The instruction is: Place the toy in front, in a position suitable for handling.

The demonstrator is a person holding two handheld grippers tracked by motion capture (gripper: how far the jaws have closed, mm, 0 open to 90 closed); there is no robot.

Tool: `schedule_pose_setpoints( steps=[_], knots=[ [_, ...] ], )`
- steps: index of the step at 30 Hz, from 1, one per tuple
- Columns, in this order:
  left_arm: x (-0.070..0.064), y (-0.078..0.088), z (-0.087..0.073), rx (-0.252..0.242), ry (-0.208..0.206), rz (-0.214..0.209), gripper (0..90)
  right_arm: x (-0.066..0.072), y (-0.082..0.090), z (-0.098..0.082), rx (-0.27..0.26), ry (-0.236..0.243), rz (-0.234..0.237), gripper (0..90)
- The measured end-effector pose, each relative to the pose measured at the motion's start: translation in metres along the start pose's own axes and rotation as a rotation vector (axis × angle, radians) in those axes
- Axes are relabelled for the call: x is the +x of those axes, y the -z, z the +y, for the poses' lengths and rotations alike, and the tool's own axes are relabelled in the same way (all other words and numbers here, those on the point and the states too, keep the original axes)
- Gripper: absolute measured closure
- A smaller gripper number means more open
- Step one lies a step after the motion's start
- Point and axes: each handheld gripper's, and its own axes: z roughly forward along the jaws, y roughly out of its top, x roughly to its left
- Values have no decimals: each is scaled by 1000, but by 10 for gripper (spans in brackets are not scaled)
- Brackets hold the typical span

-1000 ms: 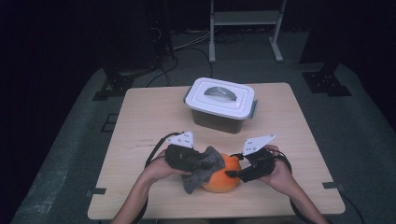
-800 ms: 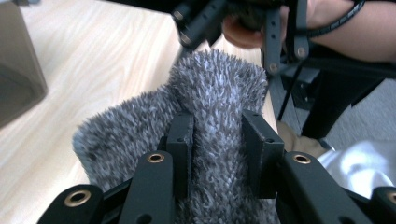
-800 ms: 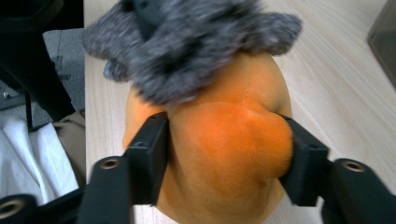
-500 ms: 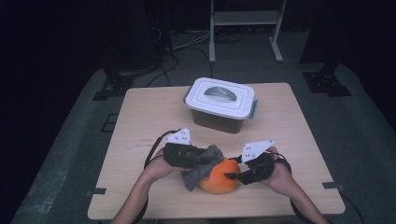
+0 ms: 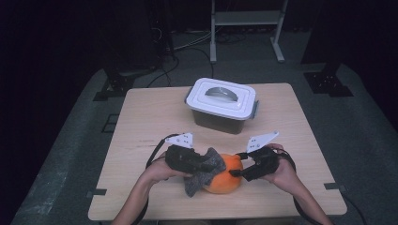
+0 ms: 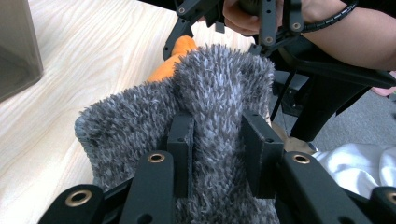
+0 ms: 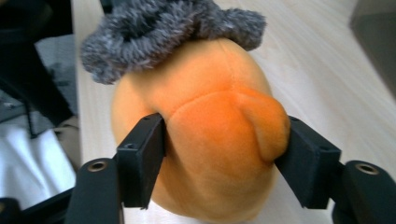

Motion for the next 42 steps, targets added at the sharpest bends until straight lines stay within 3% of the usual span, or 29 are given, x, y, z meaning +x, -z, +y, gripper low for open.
schedule_pose_setpoints(
  steps=[4,9,14,17,21,24,26,30,35,37,40,42],
  knots=[
    [-3,-3,3,4,-20,12,672,2,-4,-1,-5,2,7,317],
    [-3,-3,3,28,-33,46,675,4,-5,-5,3,43,-5,456],
    [5,5,-5,42,-15,90,675,-1,-1,-10,2,31,13,479],
    [13,12,-13,49,13,115,675,-6,2,-15,-1,-18,20,485],
    [16,14,-15,15,33,100,675,-9,2,-16,-18,-58,12,485],
    [9,9,-8,-22,1,64,675,-7,1,-14,-25,-39,12,484],
    [3,2,-2,-11,-31,56,675,-4,-1,-14,-28,-9,19,473],
    [-1,-3,0,13,-47,59,674,-7,2,-12,0,-49,57,365],
    [-4,-7,0,14,-50,19,672,-7,-1,-7,-26,-78,90,278],
    [-5,-8,0,28,-61,26,670,-4,-7,-8,-15,-64,83,311],
    [-1,-3,-1,20,-52,38,670,-3,-5,-9,-13,-39,64,420],
    [4,1,-5,7,-34,43,670,-3,-2,-9,0,-28,51,441]
  ],
)
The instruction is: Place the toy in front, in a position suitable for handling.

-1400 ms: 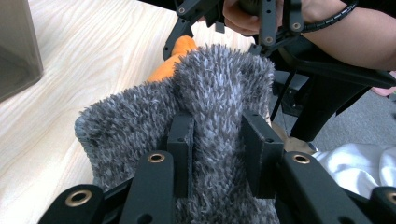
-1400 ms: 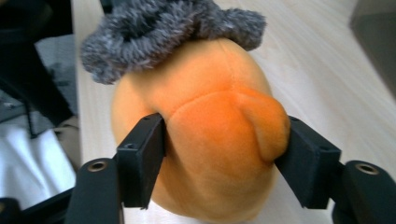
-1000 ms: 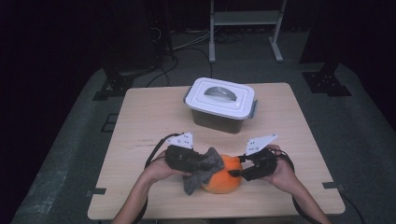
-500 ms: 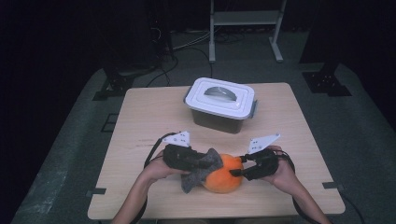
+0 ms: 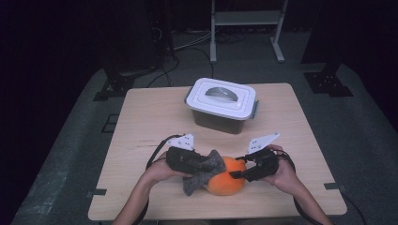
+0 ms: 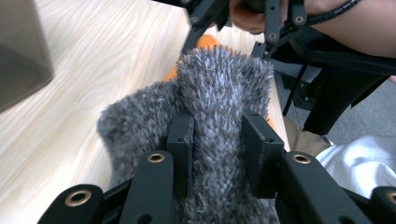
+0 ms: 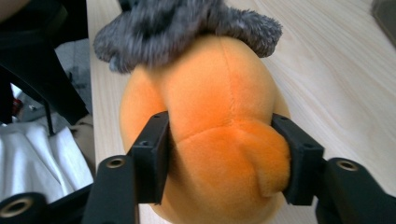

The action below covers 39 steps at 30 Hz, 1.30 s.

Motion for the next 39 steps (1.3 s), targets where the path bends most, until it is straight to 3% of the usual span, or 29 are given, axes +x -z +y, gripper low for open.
schedule_pose_setpoints(
  steps=[4,7,9,11,13,15,18,24,29,36,39],
  knots=[
    [11,12,-10,-7,50,43,671,-1,5,-3,-4,-2,-17,453],
    [17,15,-15,-35,77,53,672,-5,6,-3,-39,-24,-35,468],
    [15,13,-14,-65,64,34,672,-6,5,-2,-81,-44,-53,474],
    [8,8,-7,-87,25,12,671,0,0,2,-92,-12,-77,475],
    [2,3,1,-60,-11,10,671,6,-3,6,-79,42,-89,475],
    [-1,0,2,-40,-20,17,671,7,-2,6,-56,68,-90,474],
    [2,-1,-4,6,-7,47,671,-5,3,-2,-44,23,-38,472],
    [14,2,-17,97,43,108,671,-19,13,-14,-44,-51,-10,477],
    [15,3,-16,39,67,71,672,-23,14,-16,-57,-70,0,473],
    [3,-1,-1,-27,28,16,671,-7,8,-8,-50,11,-24,472],
    [-1,-4,4,-67,36,-19,671,1,4,-4,-51,64,-33,449]
  ],
)
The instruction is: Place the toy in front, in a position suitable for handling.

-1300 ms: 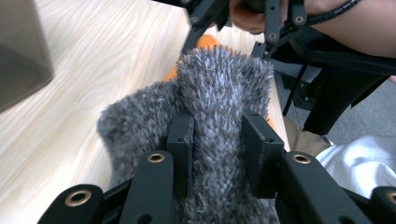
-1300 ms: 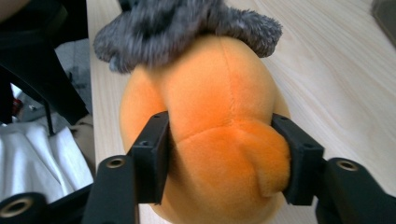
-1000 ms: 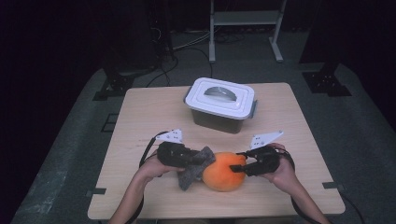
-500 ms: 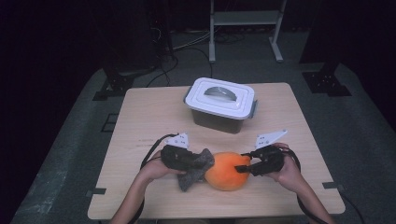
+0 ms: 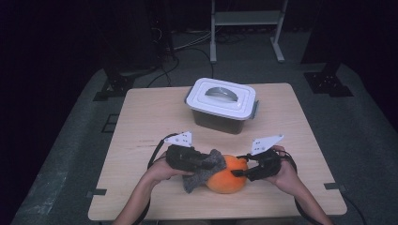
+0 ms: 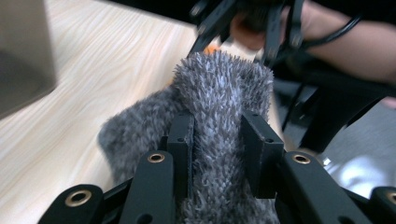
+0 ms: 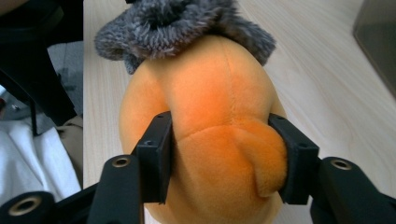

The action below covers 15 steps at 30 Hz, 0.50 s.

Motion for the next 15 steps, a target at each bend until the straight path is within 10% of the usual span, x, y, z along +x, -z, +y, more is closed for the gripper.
schedule_pose_setpoints(
  steps=[9,15],
  knots=[
    [7,6,-8,72,14,24,671,-6,4,3,32,-62,5,257],
    [5,3,-5,39,16,15,671,-8,-3,0,50,-102,32,351]
  ],
)
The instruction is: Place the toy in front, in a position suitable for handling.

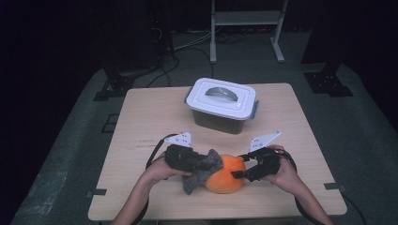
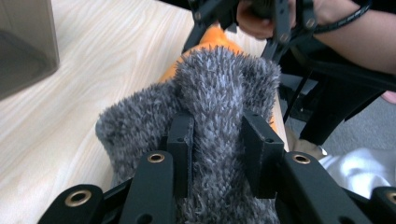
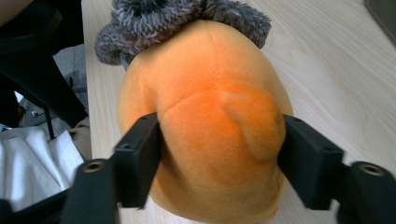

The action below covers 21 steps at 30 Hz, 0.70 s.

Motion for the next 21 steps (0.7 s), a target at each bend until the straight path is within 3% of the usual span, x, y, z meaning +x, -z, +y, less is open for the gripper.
schedule_pose_setpoints(
  steps=[2,5,8,10,16,18,21],
  knots=[
    [-2,0,3,-22,11,-3,670,4,1,2,-5,51,-29,397],
    [-6,-1,9,-52,-7,-2,670,13,0,5,-30,142,-63,416],
    [-9,-1,12,-56,-34,42,670,19,-3,9,-33,187,-86,412],
    [-9,0,11,-43,-41,60,671,15,-2,9,-31,159,-82,384],
    [-8,-1,9,-27,-33,55,670,4,7,11,1,-37,11,275],
    [-9,-2,9,-20,-34,42,670,3,6,10,16,-64,15,274],
    [-10,-4,10,-13,-41,38,670,3,-2,7,28,-60,11,288]
  ],
)
